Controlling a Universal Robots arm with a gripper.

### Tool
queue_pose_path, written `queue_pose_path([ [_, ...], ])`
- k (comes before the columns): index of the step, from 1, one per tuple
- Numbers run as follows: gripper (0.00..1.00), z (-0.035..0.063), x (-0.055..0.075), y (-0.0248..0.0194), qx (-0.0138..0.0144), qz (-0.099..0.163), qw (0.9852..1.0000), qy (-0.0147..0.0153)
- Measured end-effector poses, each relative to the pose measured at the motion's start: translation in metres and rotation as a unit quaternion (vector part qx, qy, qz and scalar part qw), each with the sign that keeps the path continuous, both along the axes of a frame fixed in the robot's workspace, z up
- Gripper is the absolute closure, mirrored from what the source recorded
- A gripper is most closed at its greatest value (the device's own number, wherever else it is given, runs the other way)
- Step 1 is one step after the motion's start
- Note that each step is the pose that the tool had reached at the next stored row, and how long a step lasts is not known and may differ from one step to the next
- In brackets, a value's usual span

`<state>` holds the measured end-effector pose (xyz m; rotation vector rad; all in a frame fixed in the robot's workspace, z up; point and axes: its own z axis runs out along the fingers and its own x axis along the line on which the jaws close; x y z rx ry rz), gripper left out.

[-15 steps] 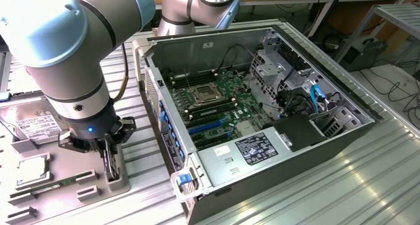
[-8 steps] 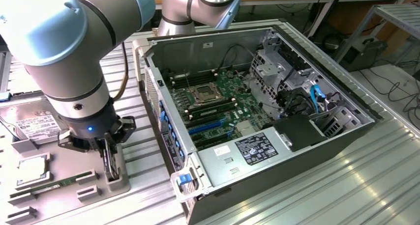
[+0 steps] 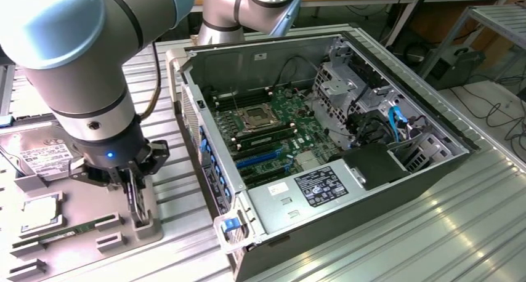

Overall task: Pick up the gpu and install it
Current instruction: 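Pick up the gpu and move the gpu toward the slot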

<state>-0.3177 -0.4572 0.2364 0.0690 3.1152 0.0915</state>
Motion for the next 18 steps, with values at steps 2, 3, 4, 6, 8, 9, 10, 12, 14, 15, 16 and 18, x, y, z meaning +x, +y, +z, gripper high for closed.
queue_pose_path([
  [2,0.72,0.0025,0.0,0.0,0.0008,0.0,1.0,0.0],
  [3,0.72,0.0038,0.0,0.0,0.0012,0.0,1.0,0.0],
  [4,0.72,0.0049,0.0,0.0,0.0017,0.0,1.0,0.0],
  [6,0.72,0.0072,0.0,0.0,0.0025,0.0,1.0,0.0001],
  [8,0.72,0.0092,0.0,0.0,0.0035,0.0,1.0,0.0001],
  [9,0.72,0.0103,0.0,0.0,0.0041,0.0,1.0,0.0],
  [10,0.72,0.0131,0.0,-0.0001,0.005,0.0,1.0,0.0001],
  [12,0.72,0.0156,0.0,-0.0001,0.0059,0.0,1.0,0.0001],
  [14,0.72,0.0178,0.0,-0.0001,0.0069,0.0,1.0,0.0001],
  [15,0.72,0.0188,0.0,-0.0001,0.0074,0.0,1.0,0.0001],
  [16,0.72,0.0195,0.0,-0.0001,0.0076,0.0,1.0,0.0001],
  [18,0.72,0.0209,0.0,-0.0001,0.0082,0.0,1.0,0.0001],
])
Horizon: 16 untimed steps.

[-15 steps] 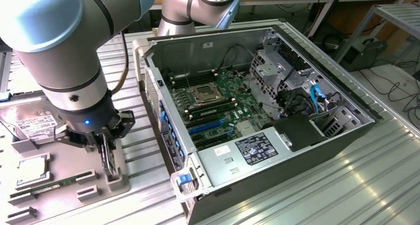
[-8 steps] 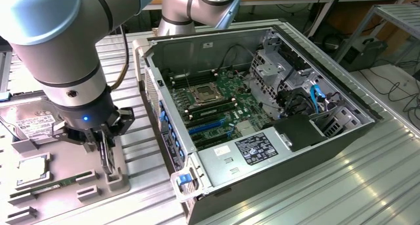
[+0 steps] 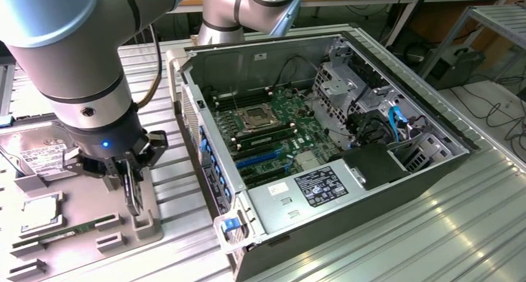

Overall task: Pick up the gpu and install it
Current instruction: 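Pick up the gpu and move the gpu toward the slot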

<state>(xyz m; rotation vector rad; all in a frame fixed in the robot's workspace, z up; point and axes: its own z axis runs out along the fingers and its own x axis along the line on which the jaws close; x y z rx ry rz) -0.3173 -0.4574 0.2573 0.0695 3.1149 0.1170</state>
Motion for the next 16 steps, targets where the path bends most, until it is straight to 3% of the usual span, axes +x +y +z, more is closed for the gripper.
queue_pose_path([
  [6,0.72,0.0045,0.0,-0.0001,0.0021,0.0,1.0,0.0003],
  [12,0.72,0.0105,0.001,-0.0002,0.007,0.0,1.0,0.0006],
  [16,0.72,0.0152,0.001,-0.0002,0.0074,0.0,1.0,0.0007],
])
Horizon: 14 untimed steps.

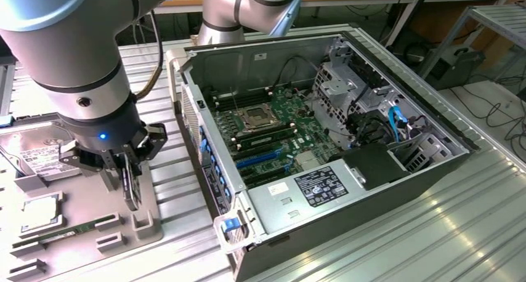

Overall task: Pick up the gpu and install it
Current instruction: 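Pick up the gpu and move the gpu toward the slot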

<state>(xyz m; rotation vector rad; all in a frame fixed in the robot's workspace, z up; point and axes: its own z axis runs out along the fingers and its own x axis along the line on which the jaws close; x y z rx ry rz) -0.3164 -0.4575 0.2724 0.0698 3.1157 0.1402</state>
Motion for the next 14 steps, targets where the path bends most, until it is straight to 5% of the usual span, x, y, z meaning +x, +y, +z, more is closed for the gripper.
queue_pose_path([
  [14,0.72,0.0176,0.0,-0.0002,0.0032,0.0,1.0,0.0001],
])
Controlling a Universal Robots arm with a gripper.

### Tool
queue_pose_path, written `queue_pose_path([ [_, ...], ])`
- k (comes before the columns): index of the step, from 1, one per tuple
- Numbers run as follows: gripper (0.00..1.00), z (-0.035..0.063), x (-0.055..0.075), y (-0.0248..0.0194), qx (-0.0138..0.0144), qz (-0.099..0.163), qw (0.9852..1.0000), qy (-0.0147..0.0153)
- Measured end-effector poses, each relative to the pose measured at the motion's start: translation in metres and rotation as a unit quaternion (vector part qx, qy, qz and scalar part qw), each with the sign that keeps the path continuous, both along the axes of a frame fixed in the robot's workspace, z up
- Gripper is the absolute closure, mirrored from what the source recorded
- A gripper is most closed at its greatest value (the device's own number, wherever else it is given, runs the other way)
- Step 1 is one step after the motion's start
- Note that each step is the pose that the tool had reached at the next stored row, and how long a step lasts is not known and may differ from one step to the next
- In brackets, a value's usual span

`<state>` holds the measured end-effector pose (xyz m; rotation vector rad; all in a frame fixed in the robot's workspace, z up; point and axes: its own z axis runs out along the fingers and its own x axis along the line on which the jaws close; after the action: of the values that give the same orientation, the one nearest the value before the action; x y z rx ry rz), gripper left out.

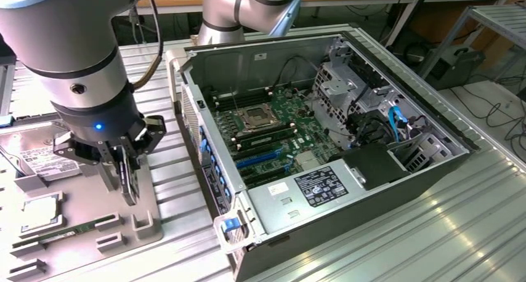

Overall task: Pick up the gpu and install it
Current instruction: 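Pick up the gpu and move the gpu toward the slot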

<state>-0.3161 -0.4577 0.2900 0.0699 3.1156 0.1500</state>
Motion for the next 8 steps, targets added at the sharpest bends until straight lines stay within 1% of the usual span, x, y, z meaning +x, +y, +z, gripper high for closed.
queue_pose_path([
  [1,0.72,0.0114,0.0,0.0,0.0007,0.0,1.0,0.0],
  [2,0.72,0.0202,0.0,0.0,0.0009,0.0,1.0,0.0],
  [3,0.72,0.0273,0.0,0.0,0.0009,0.0,1.0,0.0],
  [5,0.72,0.0381,0.0,0.0,0.0009,0.0,1.0,0.0],
  [7,0.72,0.0535,0.001,0.0,0.0009,0.0,1.0,0.0002],
  [8,0.72,0.0644,0.001,0.0,0.0009,0.0,1.0,0.0002],
])
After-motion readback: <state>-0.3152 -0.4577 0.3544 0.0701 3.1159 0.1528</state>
